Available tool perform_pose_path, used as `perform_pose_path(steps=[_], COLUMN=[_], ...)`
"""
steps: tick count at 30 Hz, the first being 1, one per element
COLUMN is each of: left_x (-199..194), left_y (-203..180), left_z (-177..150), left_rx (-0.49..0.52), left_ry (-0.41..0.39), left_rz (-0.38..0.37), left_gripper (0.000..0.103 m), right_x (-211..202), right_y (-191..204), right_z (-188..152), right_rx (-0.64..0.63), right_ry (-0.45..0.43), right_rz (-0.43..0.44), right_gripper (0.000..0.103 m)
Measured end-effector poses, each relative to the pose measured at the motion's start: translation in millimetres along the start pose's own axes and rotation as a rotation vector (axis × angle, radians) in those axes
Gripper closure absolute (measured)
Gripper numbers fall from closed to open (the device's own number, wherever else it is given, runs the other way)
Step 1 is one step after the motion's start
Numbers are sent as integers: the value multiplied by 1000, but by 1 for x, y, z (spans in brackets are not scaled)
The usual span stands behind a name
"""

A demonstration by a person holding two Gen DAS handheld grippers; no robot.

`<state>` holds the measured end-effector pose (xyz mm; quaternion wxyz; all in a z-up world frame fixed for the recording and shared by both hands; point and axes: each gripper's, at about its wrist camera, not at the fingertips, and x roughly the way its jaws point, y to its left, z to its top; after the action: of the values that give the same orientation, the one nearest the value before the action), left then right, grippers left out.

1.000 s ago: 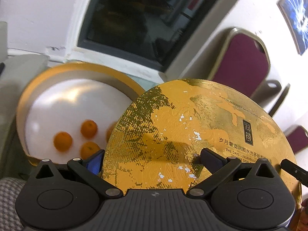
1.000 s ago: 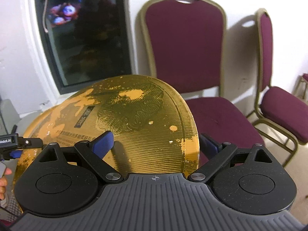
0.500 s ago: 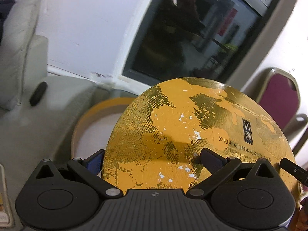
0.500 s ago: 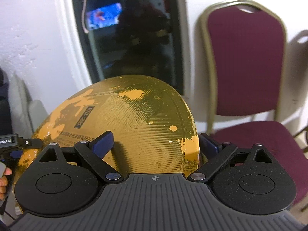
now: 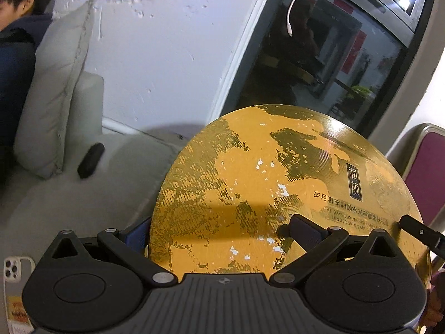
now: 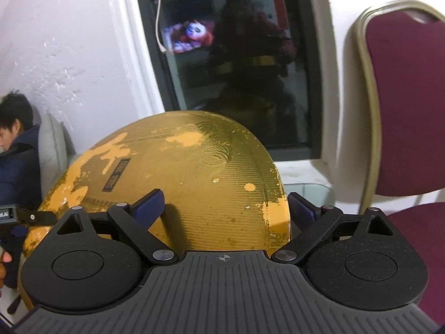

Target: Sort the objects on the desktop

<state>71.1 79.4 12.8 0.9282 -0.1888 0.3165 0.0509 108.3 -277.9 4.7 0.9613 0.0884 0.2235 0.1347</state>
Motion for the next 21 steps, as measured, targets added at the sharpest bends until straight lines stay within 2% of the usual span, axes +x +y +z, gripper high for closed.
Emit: perform_pose_path(steps=[8,14,21], left_x=[17,39,67], left_y=[7,17,20], left_z=[11,5,-7], left_rx=[18,0,21], left_ry=[-20,16,60], left_rz=[42,66,83], left_gripper=[1,1,1], right_x=[52,82,108], right_y=[4,3,-9], right_z=[3,0,-23], right_rx=[17,10,50], right_ry=[-3,32,76], right_rz=[52,73,67], right_gripper=[8,8,8])
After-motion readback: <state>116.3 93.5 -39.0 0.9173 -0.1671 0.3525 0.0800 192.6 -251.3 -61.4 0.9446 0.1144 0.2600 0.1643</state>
